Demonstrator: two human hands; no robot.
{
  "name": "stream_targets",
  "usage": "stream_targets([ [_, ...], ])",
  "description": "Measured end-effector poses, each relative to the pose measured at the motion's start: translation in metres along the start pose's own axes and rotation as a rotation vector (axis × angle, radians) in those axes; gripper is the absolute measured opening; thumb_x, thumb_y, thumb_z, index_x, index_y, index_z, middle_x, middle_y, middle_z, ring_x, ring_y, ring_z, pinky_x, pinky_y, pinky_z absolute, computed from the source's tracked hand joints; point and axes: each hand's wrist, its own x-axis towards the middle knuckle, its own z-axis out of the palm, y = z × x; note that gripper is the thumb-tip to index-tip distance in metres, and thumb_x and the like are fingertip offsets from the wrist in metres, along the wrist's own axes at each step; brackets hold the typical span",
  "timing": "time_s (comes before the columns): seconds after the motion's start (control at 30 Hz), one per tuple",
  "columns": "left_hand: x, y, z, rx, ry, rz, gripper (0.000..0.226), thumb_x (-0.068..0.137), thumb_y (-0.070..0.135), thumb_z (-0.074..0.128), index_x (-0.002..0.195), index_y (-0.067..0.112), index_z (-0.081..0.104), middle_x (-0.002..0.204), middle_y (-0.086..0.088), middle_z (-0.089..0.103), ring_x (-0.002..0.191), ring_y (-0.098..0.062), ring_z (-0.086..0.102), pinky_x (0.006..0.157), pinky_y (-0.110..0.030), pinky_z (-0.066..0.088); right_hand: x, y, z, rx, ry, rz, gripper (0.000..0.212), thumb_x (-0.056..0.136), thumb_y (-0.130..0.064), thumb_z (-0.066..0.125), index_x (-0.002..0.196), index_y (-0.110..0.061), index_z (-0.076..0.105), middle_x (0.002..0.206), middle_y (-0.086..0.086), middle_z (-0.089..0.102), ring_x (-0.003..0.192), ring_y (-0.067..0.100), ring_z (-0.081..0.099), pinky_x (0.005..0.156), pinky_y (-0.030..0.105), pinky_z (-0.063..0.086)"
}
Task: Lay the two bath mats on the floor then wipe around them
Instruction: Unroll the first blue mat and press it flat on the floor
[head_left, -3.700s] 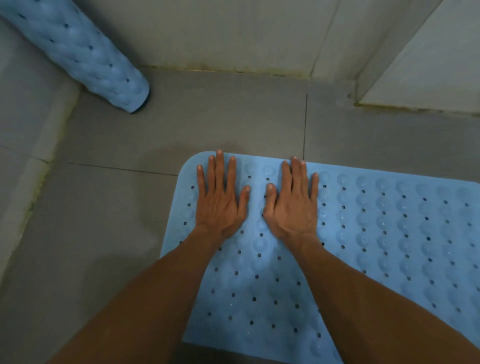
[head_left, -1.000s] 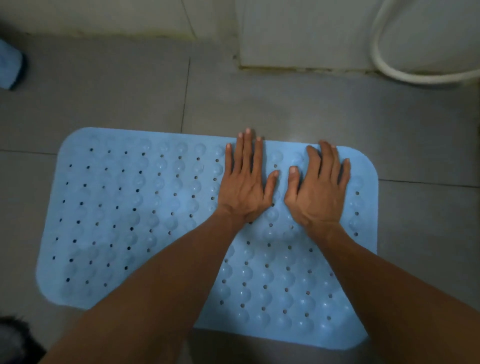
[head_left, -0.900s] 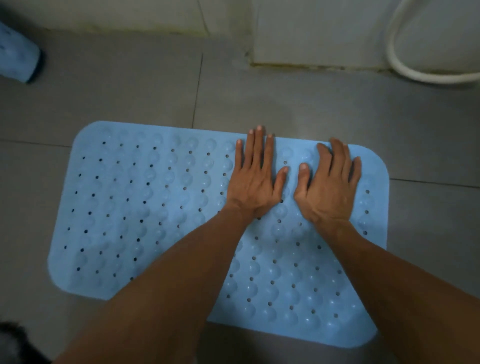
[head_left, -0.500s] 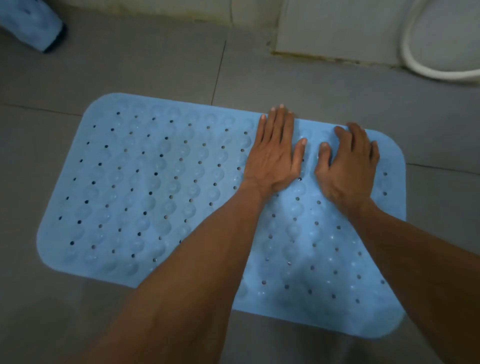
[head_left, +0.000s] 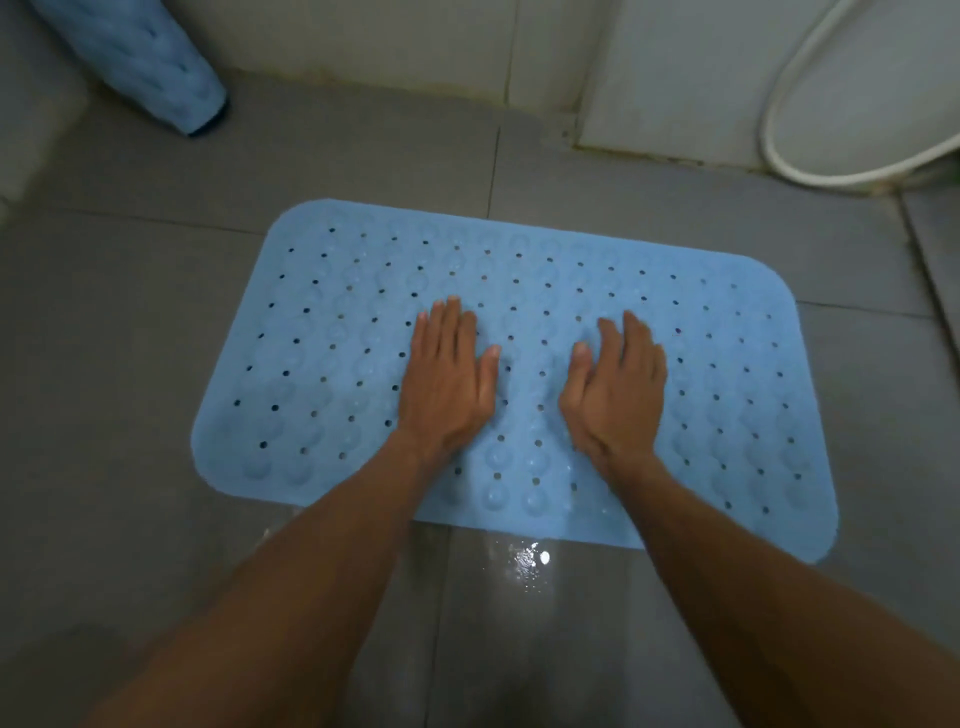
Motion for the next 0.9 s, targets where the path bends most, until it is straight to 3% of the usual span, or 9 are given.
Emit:
stream_targets([
  [0.1,-0.015,-0.012,-0.001,0.016,-0.019,-0.013,0.065,0.101,0.041,0.023,0.146,-0.004,0.034,0.156,-0.023,0.027,0.147,-0.033,0.021,0.122,-0.045,0.011,-0.031,-0.029,0.013,-0.003,-0.086,-0.068,0.06,0.101,-0.047,0.025,0.147,-0.012,0.041,0.161,0.013,0.028,0.151,0.028,0.019,0.124,0.047,0.011],
  [0.23,-0.017,-0.017,0.009,0.088,-0.094,0.03,0.069,0.1,0.048,0.019,0.152,0.002,0.017,0.161,-0.02,0.007,0.15,-0.03,0.002,0.123,-0.046,0.002,-0.041,-0.033,0.024,-0.033,-0.102,-0.095,0.061,0.101,-0.047,0.027,0.149,-0.012,0.038,0.162,0.012,0.025,0.152,0.025,0.015,0.125,0.047,0.008],
  [0.4,-0.012,-0.015,0.005,0.113,-0.092,0.004,0.073,0.099,0.05,0.022,0.153,0.003,0.011,0.161,-0.022,-0.002,0.15,-0.033,-0.006,0.122,-0.05,0.005,-0.035,-0.031,0.027,0.034,-0.086,0.053,0.062,0.101,-0.05,0.028,0.151,-0.013,0.032,0.164,0.009,0.02,0.153,0.022,0.009,0.125,0.046,0.002],
  [0.6,-0.012,-0.011,0.001,0.123,-0.133,0.001,0.075,0.099,0.054,0.024,0.154,0.005,0.008,0.161,-0.019,-0.004,0.15,-0.033,-0.007,0.121,-0.052,0.007,-0.034,-0.037,0.02,-0.035,-0.162,0.068,0.068,0.101,-0.053,0.026,0.154,-0.012,0.026,0.165,0.01,0.016,0.154,0.022,0.006,0.125,0.045,0.002],
  [0.73,-0.011,-0.014,0.006,0.175,-0.198,-0.01,0.077,0.097,0.056,0.023,0.155,0.008,0.004,0.161,-0.02,-0.006,0.149,-0.034,-0.008,0.121,-0.053,-0.001,-0.033,-0.037,0.026,-0.104,-0.17,0.029,0.063,0.101,-0.049,0.033,0.152,-0.013,0.031,0.163,0.013,0.022,0.153,0.028,0.013,0.125,0.049,0.006],
  [0.9,-0.008,-0.013,0.004,0.137,-0.209,-0.003,0.077,0.098,0.055,0.029,0.153,0.003,0.013,0.16,-0.023,0.001,0.149,-0.036,-0.002,0.119,-0.056,0.009,-0.031,-0.04,0.021,-0.089,-0.196,0.027,0.062,0.1,-0.048,0.034,0.151,-0.013,0.032,0.164,0.011,0.021,0.153,0.027,0.012,0.123,0.053,0.009],
])
